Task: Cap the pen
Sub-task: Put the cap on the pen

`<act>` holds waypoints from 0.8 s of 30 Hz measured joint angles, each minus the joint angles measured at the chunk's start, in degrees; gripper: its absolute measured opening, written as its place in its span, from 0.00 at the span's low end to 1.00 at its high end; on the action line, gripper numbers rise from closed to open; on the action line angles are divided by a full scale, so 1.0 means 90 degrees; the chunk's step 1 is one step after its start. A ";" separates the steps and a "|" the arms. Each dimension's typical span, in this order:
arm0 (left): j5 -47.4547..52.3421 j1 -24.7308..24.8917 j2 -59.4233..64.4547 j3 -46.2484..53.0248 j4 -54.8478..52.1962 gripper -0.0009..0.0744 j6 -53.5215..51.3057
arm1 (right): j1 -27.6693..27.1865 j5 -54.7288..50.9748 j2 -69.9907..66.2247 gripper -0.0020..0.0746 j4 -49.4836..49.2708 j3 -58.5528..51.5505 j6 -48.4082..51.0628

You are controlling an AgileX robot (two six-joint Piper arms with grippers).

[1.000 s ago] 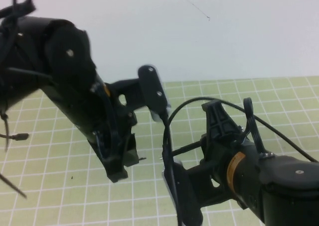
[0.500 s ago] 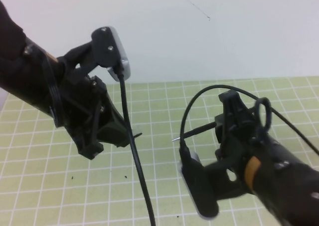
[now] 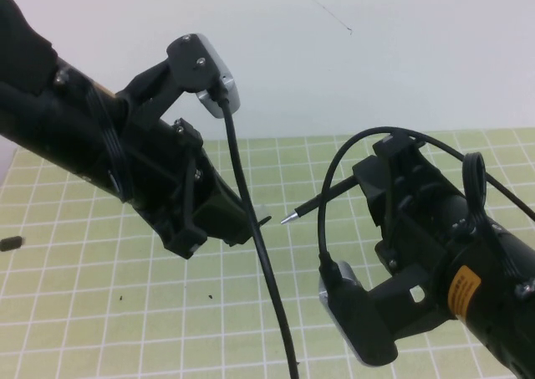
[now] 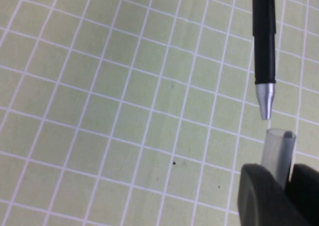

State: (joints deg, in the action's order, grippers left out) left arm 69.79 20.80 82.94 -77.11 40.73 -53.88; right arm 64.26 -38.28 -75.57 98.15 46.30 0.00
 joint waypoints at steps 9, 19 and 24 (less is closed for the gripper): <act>0.0404 0.0004 0.0101 0.0020 0.0112 0.01 0.0188 | 0.0000 0.0010 0.0000 0.10 0.0014 0.0000 -0.0255; 0.0000 0.0000 0.0186 0.0000 0.0100 0.10 0.0170 | 0.0000 0.0068 0.0000 0.10 0.0018 0.0000 -0.0834; 0.0000 0.0000 0.0186 0.0000 0.0126 0.10 0.0170 | 0.0000 0.0096 0.0000 0.10 0.0018 0.0000 -0.0834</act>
State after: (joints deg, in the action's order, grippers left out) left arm 69.79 20.80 84.62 -77.11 41.86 -52.34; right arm 64.26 -37.42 -75.57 98.31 46.30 -7.51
